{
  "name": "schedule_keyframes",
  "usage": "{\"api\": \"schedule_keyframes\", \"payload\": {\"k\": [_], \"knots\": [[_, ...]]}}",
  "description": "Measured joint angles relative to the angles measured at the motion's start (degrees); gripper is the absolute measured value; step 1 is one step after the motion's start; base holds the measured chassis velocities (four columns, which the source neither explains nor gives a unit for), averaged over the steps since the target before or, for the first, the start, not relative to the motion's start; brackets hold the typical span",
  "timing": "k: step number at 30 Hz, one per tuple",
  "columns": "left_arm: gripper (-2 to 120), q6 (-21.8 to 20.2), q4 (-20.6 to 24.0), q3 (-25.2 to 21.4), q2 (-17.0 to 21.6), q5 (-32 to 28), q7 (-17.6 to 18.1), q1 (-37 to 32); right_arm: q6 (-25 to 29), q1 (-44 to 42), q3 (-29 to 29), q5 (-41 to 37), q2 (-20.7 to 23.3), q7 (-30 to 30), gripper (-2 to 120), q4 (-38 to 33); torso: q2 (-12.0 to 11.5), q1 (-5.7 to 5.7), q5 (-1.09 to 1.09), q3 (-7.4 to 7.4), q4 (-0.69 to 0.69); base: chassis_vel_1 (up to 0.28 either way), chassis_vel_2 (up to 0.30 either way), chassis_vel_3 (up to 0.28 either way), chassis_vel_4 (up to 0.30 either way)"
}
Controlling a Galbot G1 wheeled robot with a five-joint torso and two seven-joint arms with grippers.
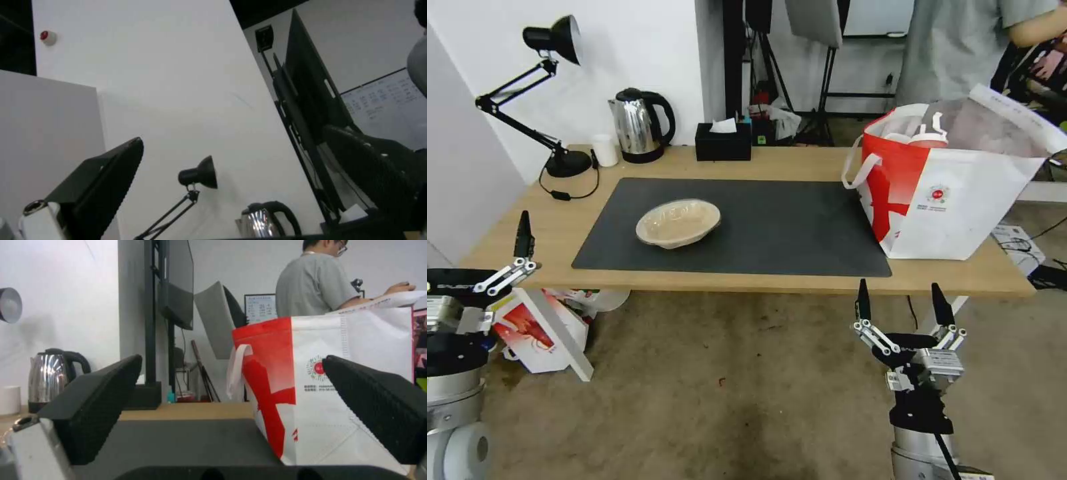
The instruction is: Pick up the trash from the table and place it into the takeout bag.
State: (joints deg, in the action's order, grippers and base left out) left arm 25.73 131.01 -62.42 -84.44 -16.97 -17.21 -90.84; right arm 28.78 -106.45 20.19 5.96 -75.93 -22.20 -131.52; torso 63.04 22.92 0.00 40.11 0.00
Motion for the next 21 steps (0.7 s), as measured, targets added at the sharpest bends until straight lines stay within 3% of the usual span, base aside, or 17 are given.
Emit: {"api": "schedule_keyframes", "payload": {"k": [10,16,18,21], "knots": [[100,-1.1,-0.9,2.4,0.9,1.6,-0.4,1.3,0.0,0.0,0.0,0.0,0.0,0.0,100,0.0,0.0,0.0,0.0,0.0,0.0,0.0,0.0,0.0,0.0],[100,-2.3,-1.1,3.1,3.6,1.7,-1.5,1.6,0.0,0.0,0.0,0.0,0.0,0.0,100,0.0,0.0,0.0,0.0,0.0,0.0,0.0,0.0,0.0,0.0],[100,-3.1,-2.0,3.3,7.1,1.5,-2.1,1.8,0.0,0.0,0.0,0.0,0.0,0.0,100,0.0,0.0,0.0,0.0,0.0,0.0,0.0,0.0,0.0,0.0],[100,-3.2,-2.6,3.3,8.8,1.0,-2.5,2.0,0.0,0.0,0.0,0.0,0.0,0.0,100,0.0,0.0,0.0,0.0,0.0,0.0,0.0,0.0,0.0,0.0]]}}
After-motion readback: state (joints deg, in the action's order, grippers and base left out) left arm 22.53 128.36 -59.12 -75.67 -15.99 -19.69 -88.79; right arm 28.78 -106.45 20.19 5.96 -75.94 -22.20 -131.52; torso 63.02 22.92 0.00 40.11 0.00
